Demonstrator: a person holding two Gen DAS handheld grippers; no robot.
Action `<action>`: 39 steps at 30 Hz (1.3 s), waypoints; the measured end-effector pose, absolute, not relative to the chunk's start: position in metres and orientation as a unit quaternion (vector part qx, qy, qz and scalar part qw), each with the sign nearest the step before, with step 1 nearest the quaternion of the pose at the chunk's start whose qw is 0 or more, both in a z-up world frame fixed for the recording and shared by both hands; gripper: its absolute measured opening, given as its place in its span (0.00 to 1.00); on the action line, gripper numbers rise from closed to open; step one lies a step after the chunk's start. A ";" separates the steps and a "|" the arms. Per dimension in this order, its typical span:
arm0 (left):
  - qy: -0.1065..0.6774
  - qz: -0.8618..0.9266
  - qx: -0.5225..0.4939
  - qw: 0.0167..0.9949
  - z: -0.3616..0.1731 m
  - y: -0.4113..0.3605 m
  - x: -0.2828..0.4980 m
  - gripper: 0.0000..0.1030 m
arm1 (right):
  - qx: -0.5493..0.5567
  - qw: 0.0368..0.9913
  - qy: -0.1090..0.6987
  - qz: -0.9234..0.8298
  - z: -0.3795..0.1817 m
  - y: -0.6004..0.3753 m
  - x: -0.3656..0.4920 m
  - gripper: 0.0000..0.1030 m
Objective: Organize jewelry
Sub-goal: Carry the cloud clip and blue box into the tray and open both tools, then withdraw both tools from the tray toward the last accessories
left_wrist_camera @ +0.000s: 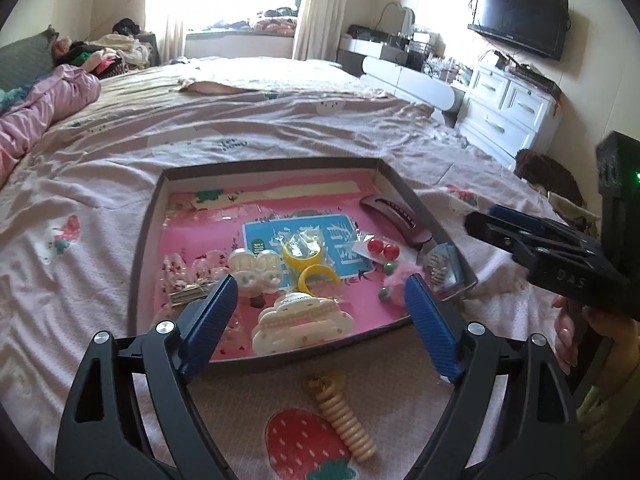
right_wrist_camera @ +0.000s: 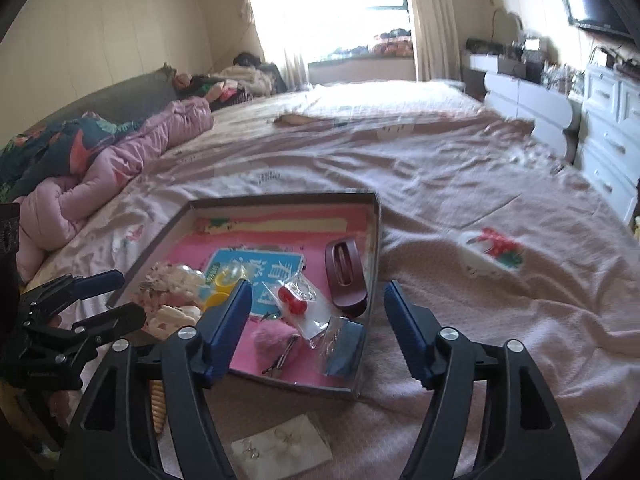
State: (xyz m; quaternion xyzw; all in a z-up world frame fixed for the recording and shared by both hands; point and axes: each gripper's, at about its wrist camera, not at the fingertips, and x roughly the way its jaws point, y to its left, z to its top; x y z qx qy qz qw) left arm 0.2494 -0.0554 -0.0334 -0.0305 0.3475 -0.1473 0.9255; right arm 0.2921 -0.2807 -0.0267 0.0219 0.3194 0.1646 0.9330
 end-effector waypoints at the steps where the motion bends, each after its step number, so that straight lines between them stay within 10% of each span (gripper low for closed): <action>1: 0.344 -0.146 -0.032 0.927 -0.031 -0.054 0.246 0.78 | 0.022 0.936 0.311 0.162 -0.023 -0.283 0.286 0.70; 13: 0.311 -0.137 -0.030 0.940 -0.011 -0.045 0.209 0.87 | 0.017 0.956 0.254 0.149 -0.002 -0.305 0.229 0.86; 33: 0.402 -0.154 -0.040 0.902 -0.076 -0.041 0.185 0.87 | -0.120 0.889 0.395 0.195 -0.091 -0.260 0.235 0.88; 39: 0.421 -0.164 -0.033 0.892 -0.091 -0.049 0.188 0.73 | -0.143 0.876 0.412 0.205 -0.109 -0.244 0.238 0.88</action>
